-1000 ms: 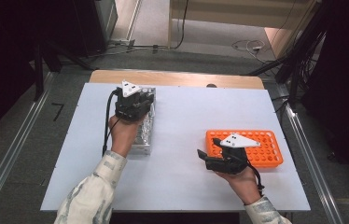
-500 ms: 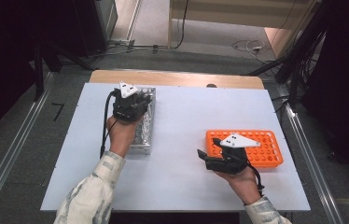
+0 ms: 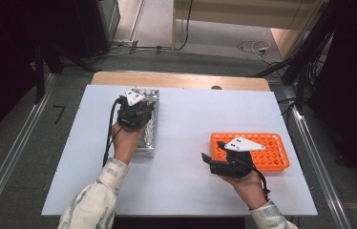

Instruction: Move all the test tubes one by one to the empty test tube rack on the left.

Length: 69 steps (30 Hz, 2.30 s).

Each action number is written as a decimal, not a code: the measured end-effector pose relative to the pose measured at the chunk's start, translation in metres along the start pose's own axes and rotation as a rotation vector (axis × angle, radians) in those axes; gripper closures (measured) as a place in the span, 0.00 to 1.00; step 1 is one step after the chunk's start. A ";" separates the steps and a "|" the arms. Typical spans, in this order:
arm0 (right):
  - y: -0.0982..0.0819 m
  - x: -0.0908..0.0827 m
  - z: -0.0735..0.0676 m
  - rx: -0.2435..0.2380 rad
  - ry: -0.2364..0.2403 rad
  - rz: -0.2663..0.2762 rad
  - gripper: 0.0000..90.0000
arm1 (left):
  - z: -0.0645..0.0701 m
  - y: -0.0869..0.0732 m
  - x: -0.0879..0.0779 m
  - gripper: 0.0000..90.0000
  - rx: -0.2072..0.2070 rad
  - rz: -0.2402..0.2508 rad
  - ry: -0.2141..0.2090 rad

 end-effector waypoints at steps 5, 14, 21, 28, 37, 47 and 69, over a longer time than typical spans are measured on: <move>0.000 0.001 -0.001 0.000 -0.002 -0.001 0.29 | 0.000 -0.006 0.004 0.83 0.000 -0.016 0.002; -0.001 0.001 -0.001 0.001 -0.001 -0.007 0.29 | -0.001 -0.012 0.008 0.83 0.001 -0.047 -0.001; -0.001 0.002 -0.001 0.001 -0.001 -0.007 0.29 | -0.001 -0.012 0.007 0.83 -0.002 -0.052 -0.006; -0.001 0.002 -0.001 0.001 0.000 -0.008 0.29 | -0.001 -0.010 0.005 0.78 -0.023 -0.045 -0.023; -0.001 0.001 -0.001 0.002 0.000 -0.007 0.29 | -0.001 -0.008 0.001 0.69 -0.057 -0.029 -0.051; -0.001 0.001 0.001 0.005 -0.001 -0.004 0.29 | 0.001 -0.004 -0.011 0.38 -0.097 0.007 -0.057; -0.001 -0.001 0.004 0.016 -0.018 0.000 0.29 | -0.008 -0.024 -0.048 0.25 -0.124 0.064 -0.070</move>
Point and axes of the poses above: each handheld gripper's, and its own axes: x roughly forward along the jaws, y roughly out of its top, z roughly to its right, the point moved 2 cm from there along x, roughly forward along the jaws, and after that the axes turned 11 degrees about -x, right-handed, at the moved point
